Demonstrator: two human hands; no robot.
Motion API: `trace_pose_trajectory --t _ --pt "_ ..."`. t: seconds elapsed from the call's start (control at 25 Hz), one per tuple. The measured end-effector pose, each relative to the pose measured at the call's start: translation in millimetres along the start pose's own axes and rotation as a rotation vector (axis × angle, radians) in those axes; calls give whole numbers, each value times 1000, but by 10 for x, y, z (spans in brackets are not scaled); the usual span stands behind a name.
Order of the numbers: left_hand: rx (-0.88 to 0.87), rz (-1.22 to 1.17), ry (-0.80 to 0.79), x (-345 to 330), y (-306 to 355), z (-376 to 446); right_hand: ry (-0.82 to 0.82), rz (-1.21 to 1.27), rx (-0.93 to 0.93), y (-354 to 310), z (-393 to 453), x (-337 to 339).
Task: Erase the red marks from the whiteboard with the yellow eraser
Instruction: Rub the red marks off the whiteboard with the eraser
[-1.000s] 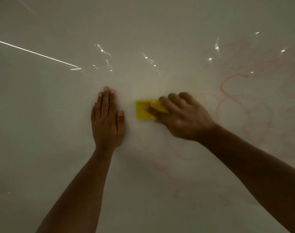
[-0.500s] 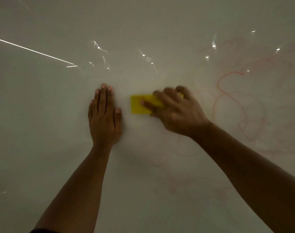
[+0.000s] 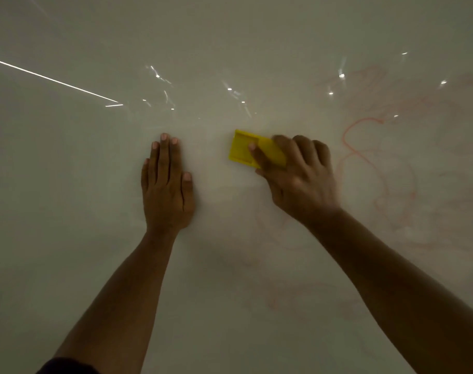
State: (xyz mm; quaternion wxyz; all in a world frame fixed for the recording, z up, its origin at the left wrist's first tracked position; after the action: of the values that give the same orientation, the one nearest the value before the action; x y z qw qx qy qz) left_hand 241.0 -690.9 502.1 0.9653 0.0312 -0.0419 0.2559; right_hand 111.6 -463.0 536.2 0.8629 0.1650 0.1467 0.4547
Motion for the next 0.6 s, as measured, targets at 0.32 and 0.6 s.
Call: trace_pose_trajectory --t 0.32,0.6 --pt "-77 -22 -43 -18 198 207 54 -158 -34 340 77 162" --pt "-193 -6 -55 -33 633 572 2 -236 125 737 124 302"
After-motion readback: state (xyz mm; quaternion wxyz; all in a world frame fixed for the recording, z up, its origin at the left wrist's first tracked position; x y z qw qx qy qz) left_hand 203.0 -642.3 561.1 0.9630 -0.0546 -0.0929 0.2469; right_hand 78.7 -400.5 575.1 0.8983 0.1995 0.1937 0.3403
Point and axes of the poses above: each hand's wrist, its own z-axis towards the middle knuckle, its own x-axis out of the back of the hand, y = z × x, the point moved 6 cm from there along z, towards the middle knuckle, and after that the axes turned 3 degrees about -y, right-handed, at the moved point
